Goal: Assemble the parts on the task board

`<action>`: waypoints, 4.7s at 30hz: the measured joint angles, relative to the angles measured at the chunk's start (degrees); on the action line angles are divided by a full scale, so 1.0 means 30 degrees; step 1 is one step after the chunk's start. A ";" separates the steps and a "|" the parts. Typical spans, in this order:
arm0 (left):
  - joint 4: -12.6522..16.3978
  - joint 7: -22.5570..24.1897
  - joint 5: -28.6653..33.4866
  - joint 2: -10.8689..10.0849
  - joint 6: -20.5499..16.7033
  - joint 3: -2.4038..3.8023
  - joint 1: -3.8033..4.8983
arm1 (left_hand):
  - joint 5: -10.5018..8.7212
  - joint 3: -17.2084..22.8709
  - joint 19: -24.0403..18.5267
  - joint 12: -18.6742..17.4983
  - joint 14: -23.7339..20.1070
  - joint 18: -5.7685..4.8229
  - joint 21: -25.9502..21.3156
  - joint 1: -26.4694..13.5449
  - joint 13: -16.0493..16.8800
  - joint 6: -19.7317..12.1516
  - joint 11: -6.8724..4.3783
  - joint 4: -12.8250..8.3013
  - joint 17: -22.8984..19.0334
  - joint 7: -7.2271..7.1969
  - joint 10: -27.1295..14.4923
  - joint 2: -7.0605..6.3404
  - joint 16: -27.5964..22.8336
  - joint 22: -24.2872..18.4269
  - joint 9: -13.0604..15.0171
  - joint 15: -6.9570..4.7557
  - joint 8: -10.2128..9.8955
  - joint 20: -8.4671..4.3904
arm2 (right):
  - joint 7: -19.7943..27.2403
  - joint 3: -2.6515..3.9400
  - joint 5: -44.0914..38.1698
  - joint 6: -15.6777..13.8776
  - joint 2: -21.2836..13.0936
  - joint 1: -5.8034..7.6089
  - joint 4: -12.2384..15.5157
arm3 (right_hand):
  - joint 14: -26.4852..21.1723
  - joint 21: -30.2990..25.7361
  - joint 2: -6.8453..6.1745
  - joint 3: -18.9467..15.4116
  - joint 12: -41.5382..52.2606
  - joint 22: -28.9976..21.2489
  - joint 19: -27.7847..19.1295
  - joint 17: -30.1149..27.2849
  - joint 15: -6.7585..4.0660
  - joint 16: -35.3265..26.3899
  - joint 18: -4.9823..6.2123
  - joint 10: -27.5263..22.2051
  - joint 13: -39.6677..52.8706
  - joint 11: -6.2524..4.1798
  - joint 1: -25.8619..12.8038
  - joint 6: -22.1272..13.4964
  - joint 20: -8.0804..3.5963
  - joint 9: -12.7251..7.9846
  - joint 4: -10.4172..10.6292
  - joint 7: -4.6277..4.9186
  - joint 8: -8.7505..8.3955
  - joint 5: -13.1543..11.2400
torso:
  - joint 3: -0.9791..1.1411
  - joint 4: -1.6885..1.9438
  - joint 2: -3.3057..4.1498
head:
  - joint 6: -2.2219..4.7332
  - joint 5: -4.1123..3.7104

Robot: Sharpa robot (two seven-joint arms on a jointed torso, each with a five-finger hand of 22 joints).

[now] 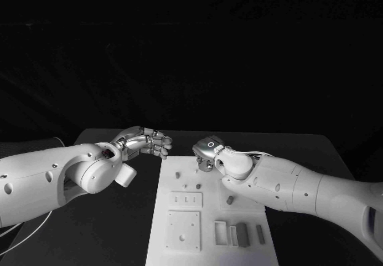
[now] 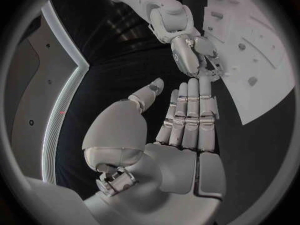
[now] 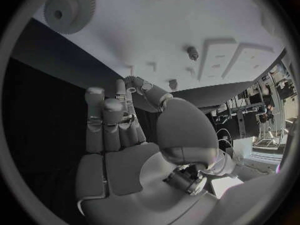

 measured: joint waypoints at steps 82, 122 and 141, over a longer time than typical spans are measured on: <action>-0.0006 -0.0062 -0.0002 0.0002 -0.0009 0.0002 0.0257 | 0.0000 0.0000 0.0003 -0.0077 0.0000 -0.0108 -0.0074 0.0001 0.0002 0.0000 0.0000 0.0000 0.0082 0.0000 0.0000 0.0001 -0.0074 0.0025 -0.0025 0.0000 0.0000 0.0003 | 0.0230 -0.0134 0.1379 -0.0141 0.0467 -0.0223 -0.0730 | -0.0889 -0.0463 -0.1531 0.0280 -0.0813 0.0000 -0.0747 -0.0334 0.0407 -0.0446 0.0004 -0.1037 -0.0204 0.0549 0.0580 -0.1082 0.0258 -0.0326 0.0549 0.0418 -0.0913 0.0080 | -0.0013 -0.0027 -0.0015 | -0.0266 0.0328; -0.0065 -0.0119 -0.0003 -0.0123 -0.0030 0.0001 0.0293 | 0.0000 0.0000 0.0004 -0.0150 0.0000 0.0012 -0.0073 0.0001 0.0004 0.0000 0.0067 0.0000 0.0122 0.0000 0.0068 0.0001 -0.0147 0.0038 -0.0037 0.0000 0.0000 0.0004 | 0.1587 -0.0125 0.3491 -0.0344 -0.0545 -0.0215 -0.0861 | -0.1547 -0.0761 -0.3160 -0.0026 -0.1361 0.0000 -0.1262 -0.0517 0.0925 -0.0446 0.0001 -0.2240 -0.0601 0.0992 0.0260 -0.2579 0.0562 -0.0572 0.1562 0.0628 -0.1348 0.0079 | 0.0005 -0.0027 0.0000 | -0.0187 0.0350; -0.0075 -0.0238 -0.0004 -0.0082 -0.0065 -0.0001 0.0295 | 0.0000 0.0000 0.0003 -0.0150 0.0000 -0.0098 -0.0072 0.0071 0.0003 -0.0070 0.0067 0.0000 0.0163 0.0070 0.0067 -0.0068 -0.0147 0.0055 -0.0056 0.0000 0.0000 0.0004 | 0.2256 -0.0125 0.4332 0.0705 -0.0167 -0.0216 -0.1540 | -0.2176 0.0061 -0.1923 -0.0627 0.8430 0.0000 -0.1638 -0.0417 -0.0563 0.0755 0.0589 -0.2503 1.1839 -0.0715 0.0166 -0.1515 0.0526 -0.0315 0.0883 0.0282 -0.0634 0.0079 | -0.0037 -0.0009 -0.0013 | -0.0225 0.0319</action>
